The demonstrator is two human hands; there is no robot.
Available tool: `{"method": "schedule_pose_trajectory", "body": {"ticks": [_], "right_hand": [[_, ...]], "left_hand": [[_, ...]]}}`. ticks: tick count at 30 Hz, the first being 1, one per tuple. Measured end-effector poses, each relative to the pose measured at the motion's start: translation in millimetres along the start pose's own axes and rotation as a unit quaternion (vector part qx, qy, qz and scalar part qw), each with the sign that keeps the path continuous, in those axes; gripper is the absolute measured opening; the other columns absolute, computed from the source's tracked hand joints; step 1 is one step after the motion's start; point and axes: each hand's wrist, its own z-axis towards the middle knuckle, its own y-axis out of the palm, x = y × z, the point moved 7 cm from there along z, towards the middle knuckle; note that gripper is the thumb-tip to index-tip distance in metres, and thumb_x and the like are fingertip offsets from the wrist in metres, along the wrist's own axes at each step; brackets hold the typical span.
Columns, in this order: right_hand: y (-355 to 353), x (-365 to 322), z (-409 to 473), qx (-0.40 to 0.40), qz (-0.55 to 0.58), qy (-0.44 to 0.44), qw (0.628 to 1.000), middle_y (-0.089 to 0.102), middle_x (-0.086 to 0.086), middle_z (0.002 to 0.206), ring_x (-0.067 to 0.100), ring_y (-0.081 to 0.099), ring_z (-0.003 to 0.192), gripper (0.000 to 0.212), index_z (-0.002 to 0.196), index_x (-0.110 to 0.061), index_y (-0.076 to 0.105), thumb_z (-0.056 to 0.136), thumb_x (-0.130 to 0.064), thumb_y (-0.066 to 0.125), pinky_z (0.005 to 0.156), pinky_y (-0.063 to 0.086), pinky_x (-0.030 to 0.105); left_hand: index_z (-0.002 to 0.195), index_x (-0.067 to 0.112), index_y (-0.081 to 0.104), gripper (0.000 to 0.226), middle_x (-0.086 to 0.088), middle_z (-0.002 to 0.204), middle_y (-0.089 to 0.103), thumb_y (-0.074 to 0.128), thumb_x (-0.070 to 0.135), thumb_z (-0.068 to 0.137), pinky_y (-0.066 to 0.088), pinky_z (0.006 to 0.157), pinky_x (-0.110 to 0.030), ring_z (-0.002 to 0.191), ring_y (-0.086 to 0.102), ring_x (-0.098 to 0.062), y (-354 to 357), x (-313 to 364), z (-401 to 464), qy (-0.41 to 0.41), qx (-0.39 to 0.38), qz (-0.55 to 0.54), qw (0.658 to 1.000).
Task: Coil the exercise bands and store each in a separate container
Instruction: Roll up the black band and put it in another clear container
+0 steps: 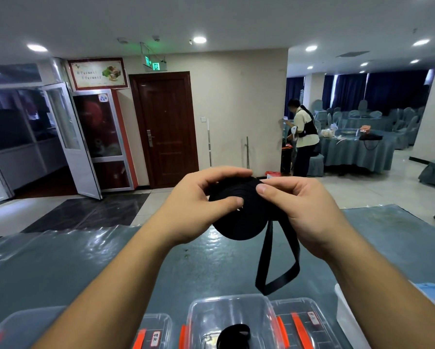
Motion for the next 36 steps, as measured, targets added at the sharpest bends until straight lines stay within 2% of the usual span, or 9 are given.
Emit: {"method": "schedule_pose_trajectory", "body": {"ticks": [3,9,15,20,23,26,31,33,36], "right_hand": [[-1,0,0,0.009,-0.001,0.001,1.000,0.083,0.008,0.095,0.023,0.080,0.089,0.014,0.099,-0.021,0.085,0.090,-0.024,0.074,0.074,0.061,0.026],[2,-1,-2,-0.005,-0.018,0.003,1.000,0.083,0.008,0.094,0.023,0.081,0.088,0.014,0.100,-0.019,0.085,0.095,-0.014,0.073,0.073,0.061,0.023],[0,1,-3,-0.009,0.009,0.014,1.000,0.082,0.010,0.097,0.023,0.080,0.089,0.017,0.101,-0.017,0.085,0.099,-0.020,0.068,0.074,0.061,0.025],[2,4,0,-0.007,0.017,0.007,1.000,0.082,0.011,0.095,0.023,0.080,0.087,0.015,0.099,-0.019,0.085,0.094,-0.017,0.071,0.074,0.061,0.026],[2,6,1,-0.012,0.015,0.015,1.000,0.082,0.011,0.096,0.023,0.079,0.087,0.017,0.101,-0.018,0.085,0.092,-0.024,0.071,0.074,0.061,0.028],[-1,7,1,-0.008,0.008,0.013,1.000,0.082,0.010,0.095,0.021,0.080,0.086,0.014,0.101,-0.019,0.085,0.096,-0.016,0.071,0.072,0.060,0.025],[3,10,2,-0.030,-0.019,0.015,0.999,0.082,0.011,0.095,0.022,0.080,0.087,0.017,0.100,-0.020,0.085,0.095,-0.014,0.070,0.073,0.061,0.026],[4,13,3,-0.028,-0.016,0.020,0.999,0.082,0.011,0.096,0.022,0.080,0.088,0.016,0.102,-0.020,0.084,0.094,-0.016,0.071,0.073,0.061,0.026],[0,18,5,-0.014,-0.050,0.022,0.998,0.083,0.003,0.096,0.015,0.080,0.089,0.015,0.103,-0.030,0.083,0.098,-0.023,0.070,0.072,0.060,0.022]], "left_hand": [[0.123,0.025,0.073,0.046,0.008,0.117,0.076,0.075,-0.005,0.088,0.057,0.097,-0.029,0.113,0.070,-0.012,1,-7,-3,-0.009,0.018,-0.034,0.999],[0.127,0.039,0.071,0.052,0.023,0.120,0.072,0.073,0.002,0.091,0.052,0.090,-0.011,0.116,0.065,0.002,7,0,-2,-0.005,-0.070,0.045,0.997],[0.123,0.026,0.071,0.047,0.009,0.118,0.074,0.074,-0.006,0.088,0.056,0.093,-0.024,0.114,0.069,-0.011,-1,-10,-3,0.000,0.017,-0.031,0.999],[0.124,0.037,0.071,0.052,0.016,0.120,0.073,0.073,0.000,0.089,0.054,0.091,-0.018,0.115,0.068,-0.007,8,-7,0,-0.004,-0.066,0.011,0.998],[0.120,0.037,0.073,0.050,0.015,0.118,0.074,0.075,-0.001,0.088,0.056,0.091,-0.020,0.113,0.069,-0.008,4,-9,2,-0.007,-0.043,-0.004,0.999],[0.118,0.034,0.073,0.049,0.013,0.116,0.075,0.074,-0.004,0.087,0.055,0.090,-0.019,0.111,0.070,-0.008,4,-11,0,-0.004,-0.014,-0.013,1.000],[0.122,0.039,0.071,0.049,0.020,0.114,0.073,0.074,0.004,0.088,0.055,0.086,-0.015,0.110,0.068,-0.001,10,-9,2,-0.023,-0.073,0.063,0.995],[0.121,0.039,0.073,0.046,0.021,0.112,0.074,0.076,0.007,0.088,0.054,0.083,-0.012,0.108,0.068,0.002,8,-9,4,-0.027,-0.070,0.077,0.994],[0.118,0.037,0.075,0.043,0.019,0.110,0.075,0.079,0.007,0.087,0.056,0.085,-0.015,0.105,0.070,0.000,2,-14,4,-0.036,-0.038,0.058,0.997]]}}
